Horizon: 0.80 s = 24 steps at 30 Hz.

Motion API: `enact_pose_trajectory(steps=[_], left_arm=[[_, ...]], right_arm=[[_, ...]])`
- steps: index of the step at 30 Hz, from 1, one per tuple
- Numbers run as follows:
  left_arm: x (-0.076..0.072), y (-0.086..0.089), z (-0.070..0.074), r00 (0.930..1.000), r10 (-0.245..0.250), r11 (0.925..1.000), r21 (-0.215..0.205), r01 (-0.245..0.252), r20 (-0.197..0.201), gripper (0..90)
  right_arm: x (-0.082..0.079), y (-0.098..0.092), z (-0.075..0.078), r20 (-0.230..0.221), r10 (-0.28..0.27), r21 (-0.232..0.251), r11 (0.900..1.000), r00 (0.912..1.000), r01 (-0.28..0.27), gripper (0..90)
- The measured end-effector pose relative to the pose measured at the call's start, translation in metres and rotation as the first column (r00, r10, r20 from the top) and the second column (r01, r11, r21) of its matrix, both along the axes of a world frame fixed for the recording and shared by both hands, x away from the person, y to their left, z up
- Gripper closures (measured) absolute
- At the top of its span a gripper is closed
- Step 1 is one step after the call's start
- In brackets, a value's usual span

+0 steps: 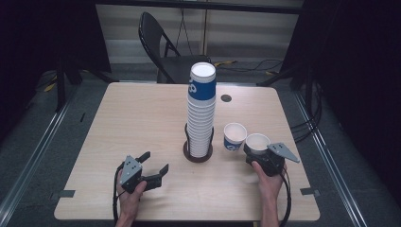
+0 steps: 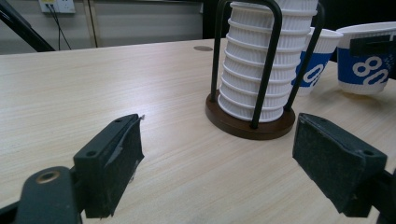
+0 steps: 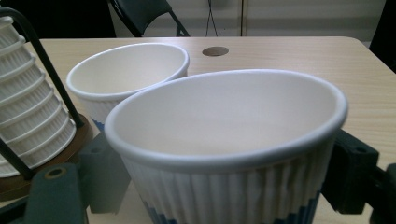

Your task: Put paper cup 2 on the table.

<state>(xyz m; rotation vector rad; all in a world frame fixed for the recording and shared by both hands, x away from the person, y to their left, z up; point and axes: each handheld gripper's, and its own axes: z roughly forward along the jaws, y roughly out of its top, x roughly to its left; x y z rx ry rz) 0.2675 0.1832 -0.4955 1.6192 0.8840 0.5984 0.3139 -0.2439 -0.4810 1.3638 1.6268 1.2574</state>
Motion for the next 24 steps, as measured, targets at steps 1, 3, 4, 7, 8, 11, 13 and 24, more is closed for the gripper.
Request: enact_pose_trajectory(steps=[1, 3, 4, 7, 8, 11, 13, 24], left_arm=[[0.0, 0.0, 0.0, 1.0, 0.0, 1.0, 0.0, 0.0, 0.0, 15.7], [0.0, 0.0, 0.0, 1.0, 0.0, 1.0, 0.0, 0.0, 0.0, 15.7], [0.0, 0.0, 0.0, 1.0, 0.0, 1.0, 0.0, 0.0, 0.0, 15.7], [0.0, 0.0, 0.0, 1.0, 0.002, 1.0, -0.005, -0.002, -0.001, 15.7], [0.0, 0.0, 0.0, 1.0, 0.002, 1.0, -0.005, -0.002, 0.0, 15.7], [0.0, 0.0, 0.0, 1.0, 0.002, 1.0, -0.005, -0.002, 0.002, 15.7], [0.0, 0.0, 0.0, 1.0, 0.001, 1.0, -0.005, -0.001, 0.002, 15.8], [0.0, 0.0, 0.0, 1.0, 0.001, 1.0, 0.002, -0.001, 0.002, 15.8]], right_arm=[[0.001, -0.001, -0.001, -0.001, 0.001, 0.0, 1.0, 1.0, -0.001, 17.8], [0.004, -0.002, -0.003, -0.009, -0.009, -0.002, 1.0, 0.9999, 0.009, 17.8], [0.005, -0.003, -0.004, -0.007, -0.014, 0.005, 1.0, 0.9999, 0.014, 17.8], [0.005, -0.004, -0.005, -0.007, -0.019, 0.004, 1.0, 0.9998, 0.019, 17.6], [0.005, -0.004, -0.005, -0.007, -0.02, 0.007, 1.0, 0.9998, 0.02, 17.5], [0.004, -0.003, -0.005, -0.009, -0.014, -0.003, 1.0, 0.9999, 0.014, 17.3], [0.003, -0.002, -0.006, -0.011, -0.011, 0.002, 1.0, 0.9999, 0.012, 17.2], [0.0, -0.003, -0.013, -0.078, -0.001, -0.029, 1.0, 0.997, -0.001, 14.3]])
